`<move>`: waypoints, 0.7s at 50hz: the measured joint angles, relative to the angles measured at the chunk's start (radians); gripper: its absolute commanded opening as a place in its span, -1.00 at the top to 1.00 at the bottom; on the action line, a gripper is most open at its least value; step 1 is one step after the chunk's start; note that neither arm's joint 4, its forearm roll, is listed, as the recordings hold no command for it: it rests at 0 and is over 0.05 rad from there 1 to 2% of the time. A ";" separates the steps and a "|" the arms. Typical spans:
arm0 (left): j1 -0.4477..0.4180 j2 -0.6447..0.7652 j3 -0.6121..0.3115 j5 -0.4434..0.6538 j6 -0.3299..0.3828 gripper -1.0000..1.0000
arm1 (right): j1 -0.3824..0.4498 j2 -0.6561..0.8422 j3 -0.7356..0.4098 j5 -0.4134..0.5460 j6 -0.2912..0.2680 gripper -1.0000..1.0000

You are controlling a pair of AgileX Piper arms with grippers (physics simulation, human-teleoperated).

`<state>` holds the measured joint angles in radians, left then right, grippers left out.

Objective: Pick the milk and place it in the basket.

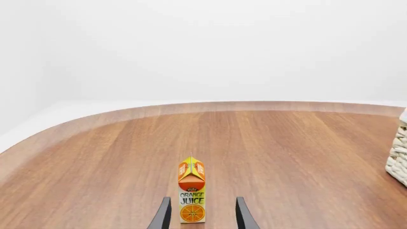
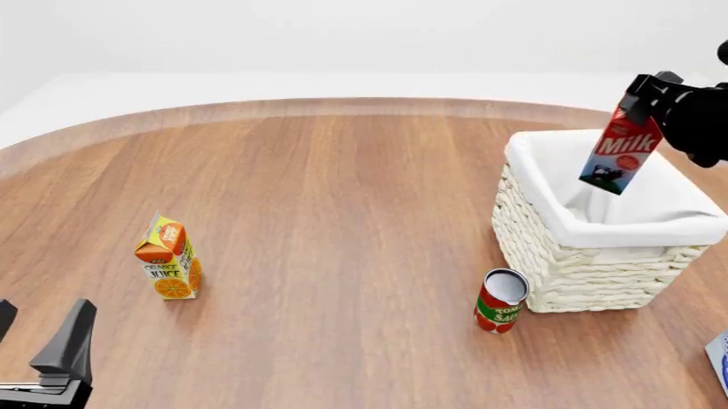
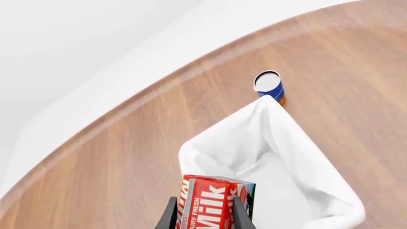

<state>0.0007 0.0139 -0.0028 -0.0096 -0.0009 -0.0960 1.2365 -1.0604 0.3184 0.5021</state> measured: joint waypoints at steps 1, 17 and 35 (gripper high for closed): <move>0.000 0.000 0.000 0.000 0.000 -1.00 | 0.000 0.004 0.001 -0.002 0.000 1.00; 0.000 0.000 0.000 0.000 0.000 -1.00 | -0.001 0.065 0.015 -0.043 0.003 1.00; 0.000 0.000 0.000 0.000 0.000 -1.00 | -0.011 0.107 0.028 -0.075 0.008 1.00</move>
<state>0.0007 0.0138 -0.0028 -0.0096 -0.0009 -0.1074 1.3436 -1.0319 0.2435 0.5097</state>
